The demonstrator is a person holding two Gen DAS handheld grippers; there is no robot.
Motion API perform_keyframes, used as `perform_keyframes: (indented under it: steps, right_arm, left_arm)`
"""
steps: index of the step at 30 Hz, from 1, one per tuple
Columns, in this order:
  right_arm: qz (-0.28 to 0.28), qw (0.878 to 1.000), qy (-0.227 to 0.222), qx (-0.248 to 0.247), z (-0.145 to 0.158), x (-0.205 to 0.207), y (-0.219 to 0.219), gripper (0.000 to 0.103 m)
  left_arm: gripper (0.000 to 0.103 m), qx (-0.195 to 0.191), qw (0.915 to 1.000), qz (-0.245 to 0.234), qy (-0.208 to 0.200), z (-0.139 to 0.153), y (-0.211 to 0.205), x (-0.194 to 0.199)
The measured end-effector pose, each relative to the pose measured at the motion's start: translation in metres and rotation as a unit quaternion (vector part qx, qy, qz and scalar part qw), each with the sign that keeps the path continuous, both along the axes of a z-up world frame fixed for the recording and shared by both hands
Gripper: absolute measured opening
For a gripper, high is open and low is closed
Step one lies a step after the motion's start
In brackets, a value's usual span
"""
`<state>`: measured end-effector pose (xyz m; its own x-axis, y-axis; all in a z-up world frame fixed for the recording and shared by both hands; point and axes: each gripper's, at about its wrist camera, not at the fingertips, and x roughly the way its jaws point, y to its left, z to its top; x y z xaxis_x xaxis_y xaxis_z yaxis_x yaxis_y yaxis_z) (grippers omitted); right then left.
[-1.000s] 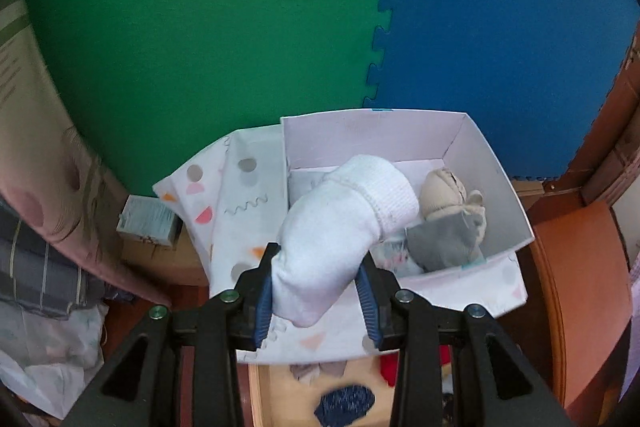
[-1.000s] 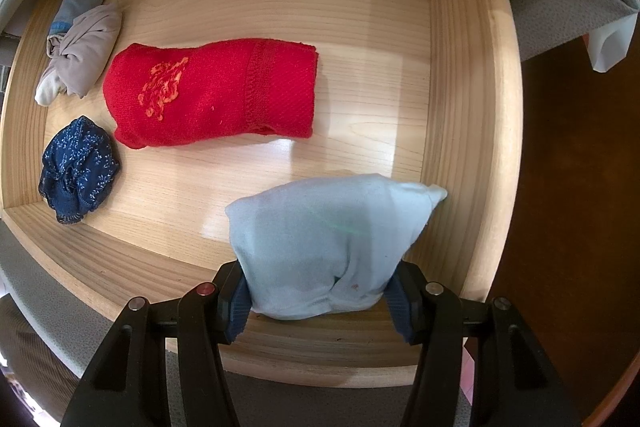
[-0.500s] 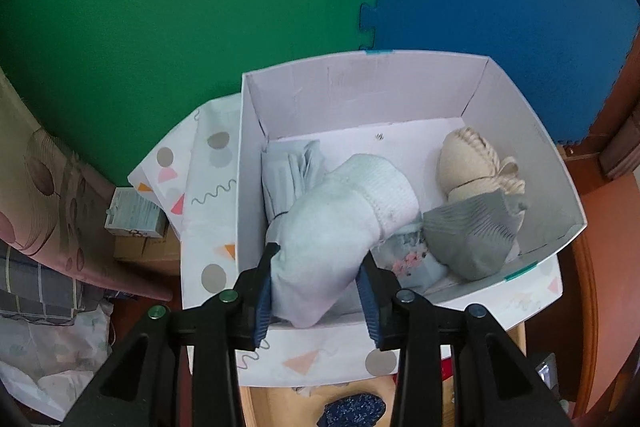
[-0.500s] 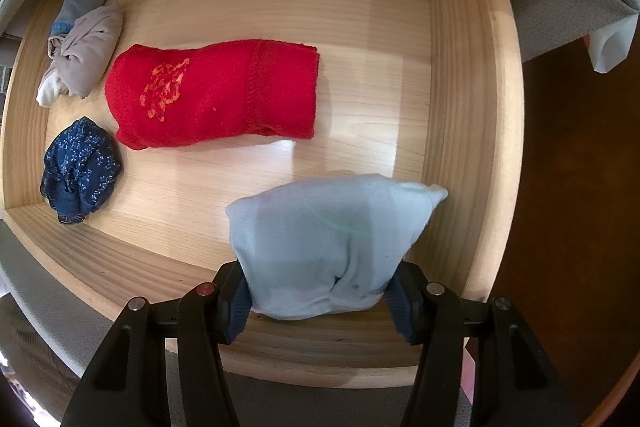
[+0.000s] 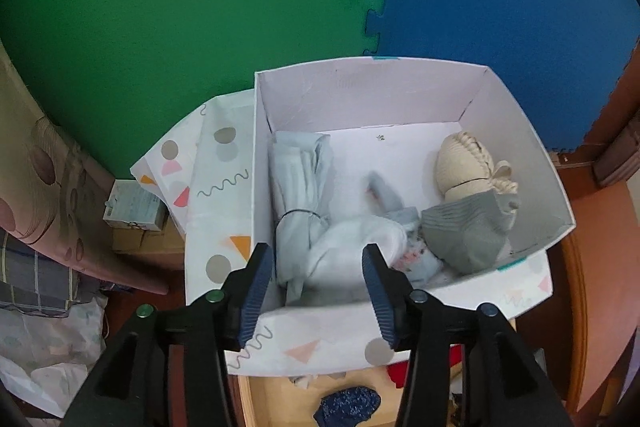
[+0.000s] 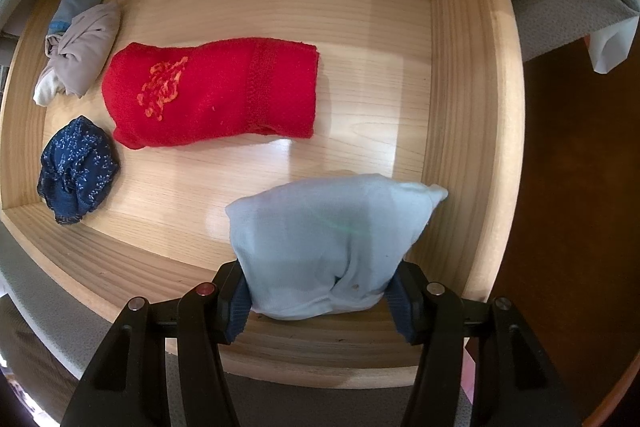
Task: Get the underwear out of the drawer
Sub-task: 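Move the empty left gripper back over the drawer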
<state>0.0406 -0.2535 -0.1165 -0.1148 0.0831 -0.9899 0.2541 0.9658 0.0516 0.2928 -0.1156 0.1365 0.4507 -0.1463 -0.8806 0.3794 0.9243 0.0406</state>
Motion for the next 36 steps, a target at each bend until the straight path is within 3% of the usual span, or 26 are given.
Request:
perform_keyframes:
  steps: [9,22,27,31,34,36]
  right_arm:
    - [-0.001,1.000,0.004,-0.005,-0.006,0.004,0.006,0.054]
    - [-0.002,1.000,0.010,-0.010,-0.013,0.008,0.006,0.054]
    - [-0.001,1.000,0.010,-0.012,-0.013,0.008,0.008,0.054]
    - [-0.002,1.000,0.009,-0.011,-0.012,0.007,0.008,0.054]
    - [-0.003,1.000,0.009,-0.010,-0.012,0.007,0.008,0.054]
    - [-0.004,1.000,0.008,-0.009,-0.011,0.007,0.007,0.054]
  left_arm:
    - [0.048,0.009,0.9999,-0.002,-0.011,-0.002,0.044,-0.043]
    - [0.048,0.005,0.9976,0.068,0.011,-0.105,0.120,-0.132]
    - [0.048,0.002,0.9958,0.089,0.024,-0.139,0.127,-0.146]
    - [0.048,0.021,0.9956,0.088,0.025,-0.163,0.121,-0.158]
    - [0.048,0.034,0.9953,0.083,0.037,-0.174,0.118,-0.159]
    - [0.048,0.019,0.9954,0.086,0.036,-0.174,0.119,-0.159]
